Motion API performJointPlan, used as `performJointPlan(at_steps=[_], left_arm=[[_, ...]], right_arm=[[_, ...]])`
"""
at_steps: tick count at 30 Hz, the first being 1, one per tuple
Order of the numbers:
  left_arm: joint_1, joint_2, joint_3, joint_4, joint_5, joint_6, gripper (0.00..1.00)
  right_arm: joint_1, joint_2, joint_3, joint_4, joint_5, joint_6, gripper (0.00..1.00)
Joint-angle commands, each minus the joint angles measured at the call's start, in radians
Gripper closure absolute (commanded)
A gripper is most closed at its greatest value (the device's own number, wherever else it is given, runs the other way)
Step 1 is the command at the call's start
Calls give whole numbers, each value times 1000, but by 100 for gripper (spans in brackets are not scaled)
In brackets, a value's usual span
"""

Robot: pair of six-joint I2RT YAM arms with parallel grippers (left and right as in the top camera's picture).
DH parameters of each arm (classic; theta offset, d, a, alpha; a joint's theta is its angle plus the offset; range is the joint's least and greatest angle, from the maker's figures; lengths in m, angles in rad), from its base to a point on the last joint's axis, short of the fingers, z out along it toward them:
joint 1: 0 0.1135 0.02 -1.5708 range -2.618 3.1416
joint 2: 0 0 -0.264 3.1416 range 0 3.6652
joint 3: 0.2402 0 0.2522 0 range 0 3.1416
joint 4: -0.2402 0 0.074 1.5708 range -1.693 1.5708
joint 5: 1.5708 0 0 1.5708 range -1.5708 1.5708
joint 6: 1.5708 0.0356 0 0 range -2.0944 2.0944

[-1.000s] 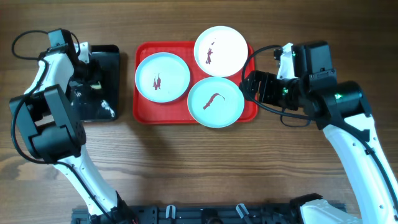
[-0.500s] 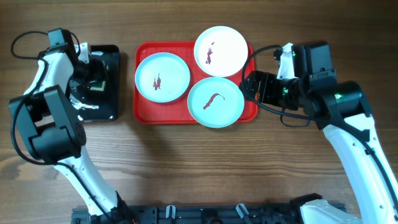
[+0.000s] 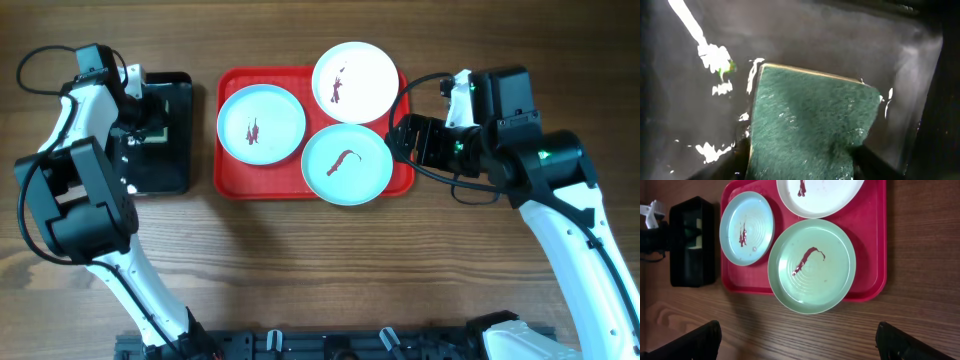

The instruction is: Clean dirty plates on tray and stack at the side

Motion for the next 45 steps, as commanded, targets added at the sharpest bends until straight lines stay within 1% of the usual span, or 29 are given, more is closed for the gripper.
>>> performJointPlan(at_steps=[1, 4, 7, 11, 13, 14, 16, 17, 18, 19, 22, 24, 25, 27, 28, 29, 35, 41, 45], left_arm=[[3, -8, 3, 11, 6, 16, 20], [3, -8, 3, 23, 6, 33, 16], [3, -8, 3, 29, 6, 96, 16], [3, -8, 3, 33, 6, 173, 18], [3, -8, 3, 36, 6, 174, 21], [3, -8, 3, 36, 6, 174, 26], [3, -8, 3, 36, 6, 173, 33], [3, -8, 3, 37, 6, 173, 40], [3, -8, 3, 39, 6, 172, 50], [3, -10, 3, 38, 6, 172, 57], [3, -11, 3, 35, 6, 168, 59], [3, -13, 3, 26, 6, 168, 64], [3, -15, 3, 19, 6, 167, 70], [3, -21, 3, 4, 6, 155, 91], [3, -26, 3, 0, 6, 138, 95], [3, -29, 3, -2, 6, 129, 96], [3, -66, 3, -43, 7, 29, 96], [3, -143, 3, -119, 35, 29, 96], [3, -247, 3, -173, 68, -1, 96]], right_arm=[[-4, 11, 19, -4, 22, 6, 0], [-4, 11, 19, -4, 22, 6, 0], [-4, 11, 19, -4, 22, 6, 0], [-4, 11, 19, -3, 24, 6, 0], [-4, 11, 19, -3, 36, 7, 0], [-4, 11, 19, -3, 40, 7, 0], [-4, 11, 19, -3, 41, 7, 0], [-4, 11, 19, -3, 41, 7, 0], [-4, 11, 19, -3, 42, 6, 0], [-4, 11, 19, -3, 44, 6, 0], [-4, 11, 19, -3, 44, 6, 0], [-4, 11, 19, -3, 44, 7, 0], [-4, 11, 19, -3, 44, 7, 0], [-4, 11, 19, -3, 44, 7, 0], [-4, 11, 19, -3, 44, 7, 0], [-4, 11, 19, -3, 44, 7, 0], [-4, 11, 19, -3, 44, 10, 0], [-4, 11, 19, 2, 43, 10, 0], [-4, 11, 19, 4, 44, 10, 0]])
